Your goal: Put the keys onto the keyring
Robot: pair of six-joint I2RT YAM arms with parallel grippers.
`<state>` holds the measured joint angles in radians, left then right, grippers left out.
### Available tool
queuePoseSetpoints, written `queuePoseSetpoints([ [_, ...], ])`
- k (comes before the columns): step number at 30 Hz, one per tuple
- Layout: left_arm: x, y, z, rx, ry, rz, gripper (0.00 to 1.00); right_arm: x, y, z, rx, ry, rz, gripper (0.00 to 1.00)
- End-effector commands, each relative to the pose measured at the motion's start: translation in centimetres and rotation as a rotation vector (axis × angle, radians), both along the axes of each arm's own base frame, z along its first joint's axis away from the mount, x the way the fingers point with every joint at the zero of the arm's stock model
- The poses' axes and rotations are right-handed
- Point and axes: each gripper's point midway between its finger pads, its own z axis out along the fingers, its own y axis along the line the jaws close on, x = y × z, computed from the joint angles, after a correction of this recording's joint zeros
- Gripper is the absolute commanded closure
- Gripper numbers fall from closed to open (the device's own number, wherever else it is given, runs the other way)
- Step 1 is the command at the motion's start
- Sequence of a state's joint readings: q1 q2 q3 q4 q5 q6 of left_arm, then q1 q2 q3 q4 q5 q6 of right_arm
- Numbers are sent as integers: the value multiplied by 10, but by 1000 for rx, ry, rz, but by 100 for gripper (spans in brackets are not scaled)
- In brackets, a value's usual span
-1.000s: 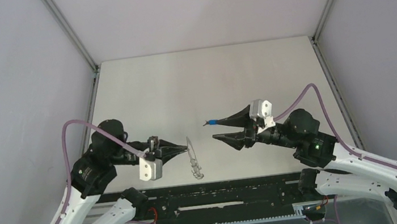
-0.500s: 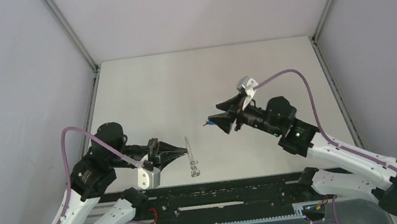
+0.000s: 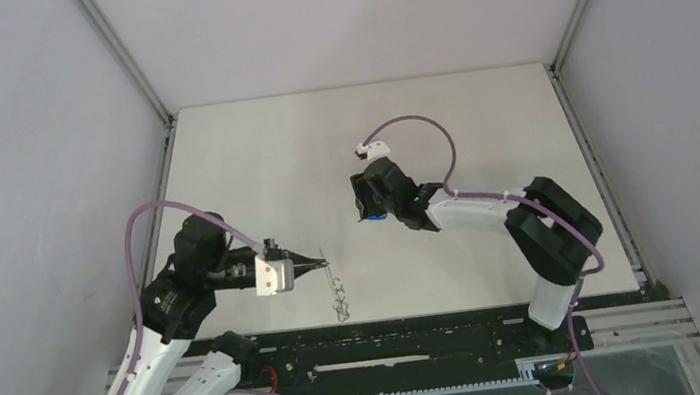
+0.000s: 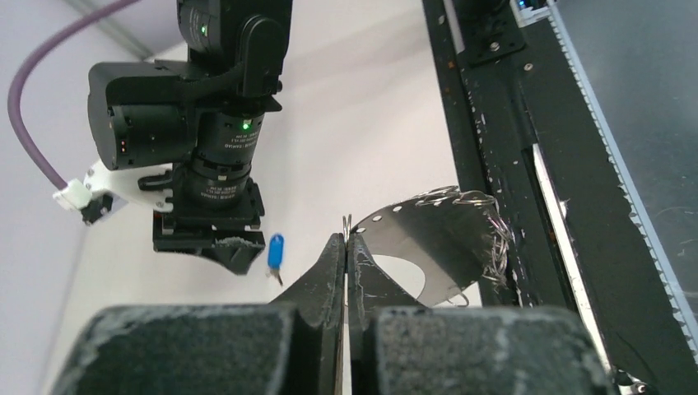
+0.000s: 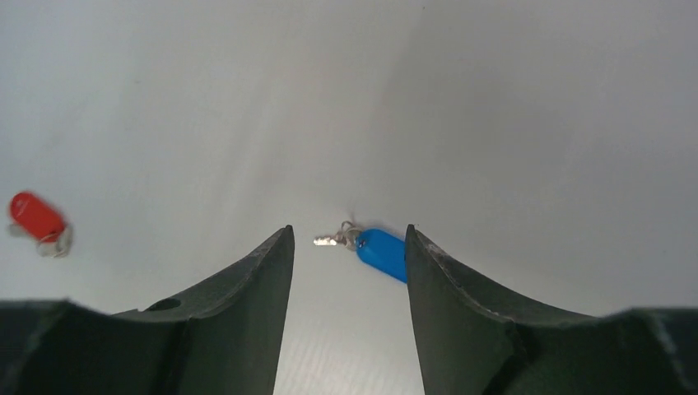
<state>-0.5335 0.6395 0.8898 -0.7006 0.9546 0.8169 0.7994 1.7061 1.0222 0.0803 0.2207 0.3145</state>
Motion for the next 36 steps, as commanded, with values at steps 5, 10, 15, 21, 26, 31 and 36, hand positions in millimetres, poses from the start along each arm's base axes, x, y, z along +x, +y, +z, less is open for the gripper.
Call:
queuePoseSetpoints([
  [5,14,6,-12,-9,131,65,100,17,26,-6,-40,-20,-29,45],
  [10,12,6,-13,-11,141,59,100,14,28,-22,-45,37,-12,50],
  [15,14,7,-12,-8,132,69,100,12,24,-36,-71,99,-22,49],
  [21,11,6,-8,-14,128,50,100,7,16,-38,-133,94,-36,43],
  [26,7,6,-7,-16,133,35,100,8,13,-45,-158,103,-6,48],
  [31,2,7,-6,-15,148,24,100,5,16,-56,-179,114,49,55],
  [36,-1,6,-4,-19,165,12,100,9,14,-60,-199,99,68,58],
])
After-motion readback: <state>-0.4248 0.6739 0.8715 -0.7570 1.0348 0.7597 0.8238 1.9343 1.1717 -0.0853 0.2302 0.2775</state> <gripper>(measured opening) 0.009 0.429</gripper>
